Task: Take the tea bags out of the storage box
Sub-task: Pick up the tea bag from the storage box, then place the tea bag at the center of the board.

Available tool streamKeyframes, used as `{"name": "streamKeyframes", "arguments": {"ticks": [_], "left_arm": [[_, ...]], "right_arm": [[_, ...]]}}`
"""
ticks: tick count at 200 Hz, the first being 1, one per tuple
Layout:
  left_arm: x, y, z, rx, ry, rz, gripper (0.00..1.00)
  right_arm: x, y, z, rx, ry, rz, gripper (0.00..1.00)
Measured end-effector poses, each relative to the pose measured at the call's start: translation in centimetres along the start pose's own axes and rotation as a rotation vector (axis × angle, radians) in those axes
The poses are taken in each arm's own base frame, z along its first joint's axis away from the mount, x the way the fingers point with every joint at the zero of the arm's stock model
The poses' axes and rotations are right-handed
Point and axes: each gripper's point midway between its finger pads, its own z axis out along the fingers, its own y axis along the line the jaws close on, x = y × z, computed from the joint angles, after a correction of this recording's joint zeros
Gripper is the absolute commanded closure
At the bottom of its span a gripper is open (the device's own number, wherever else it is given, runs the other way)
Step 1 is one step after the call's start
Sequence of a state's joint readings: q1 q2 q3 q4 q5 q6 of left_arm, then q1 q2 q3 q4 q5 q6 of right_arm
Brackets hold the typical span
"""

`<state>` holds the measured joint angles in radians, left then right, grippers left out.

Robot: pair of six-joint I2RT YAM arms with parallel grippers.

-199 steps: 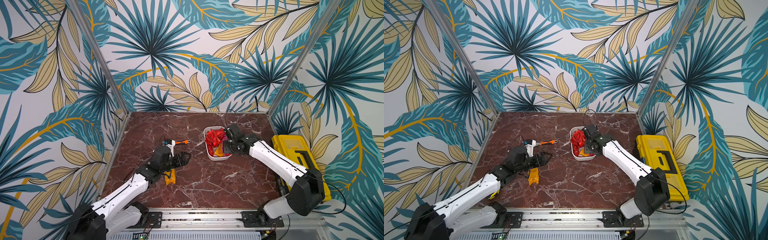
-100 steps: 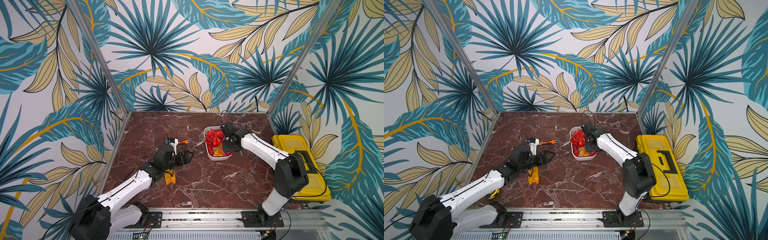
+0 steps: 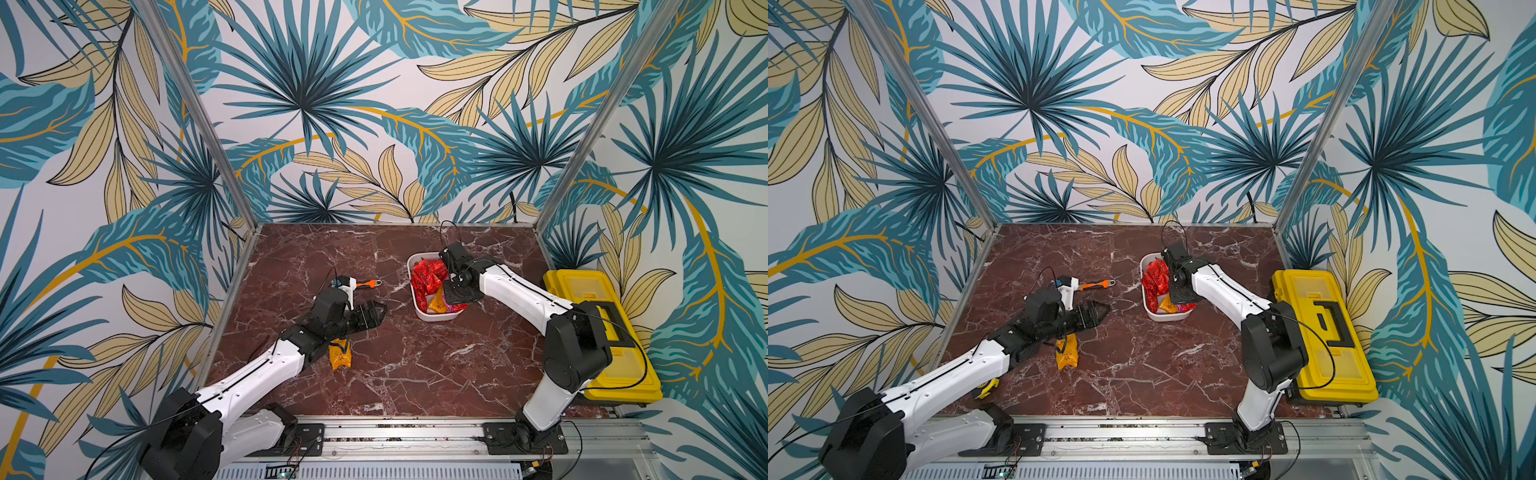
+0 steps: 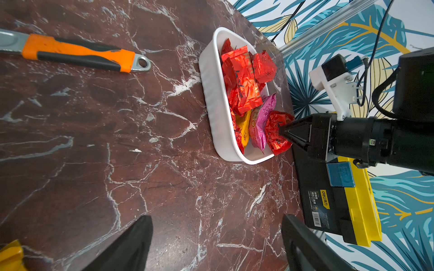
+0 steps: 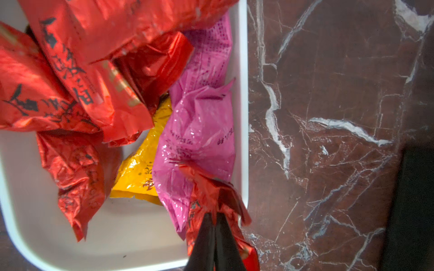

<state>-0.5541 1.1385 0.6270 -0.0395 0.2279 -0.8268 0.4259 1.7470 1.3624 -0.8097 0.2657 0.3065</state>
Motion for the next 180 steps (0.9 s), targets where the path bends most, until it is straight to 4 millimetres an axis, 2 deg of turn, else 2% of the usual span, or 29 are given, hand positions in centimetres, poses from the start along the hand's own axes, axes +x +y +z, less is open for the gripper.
{"name": "streamKeyframes", "arguments": {"ticks": [21,54,82,105,133,155,180], "left_arm": [[-0.1,0.1,0.0,-0.004,-0.004,0.0,0.09],[-0.8,0.4,-0.3,-0.03,-0.047,-0.018,0.08],[-2.1,0.7,-1.2,-0.06,-0.123,-0.055,0.08],[-2.8,1.8,-2.4,-0.109,-0.195,-0.103,0.1],[-2.8,4.1,-4.0,-0.181,-0.275,-0.174,0.11],[-2.3,5.7,-5.4,-0.225,-0.312,-0.213,0.12],[-2.5,6.1,-6.8,-0.242,-0.35,-0.229,0.12]], "right_arm": [[-0.2,0.1,-1.2,-0.033,-0.024,0.011,0.96],[-0.7,0.5,-5.9,-0.146,-0.116,0.07,0.96],[0.2,2.7,-9.7,-0.261,-0.168,0.095,0.97],[2.2,7.0,-11.1,-0.364,-0.159,0.077,0.97],[5.0,13.2,-11.1,-0.474,-0.109,0.062,0.97],[6.8,18.4,-10.1,-0.536,-0.062,0.053,0.97],[9.1,23.9,-7.7,-0.566,0.007,0.038,0.97]]}}
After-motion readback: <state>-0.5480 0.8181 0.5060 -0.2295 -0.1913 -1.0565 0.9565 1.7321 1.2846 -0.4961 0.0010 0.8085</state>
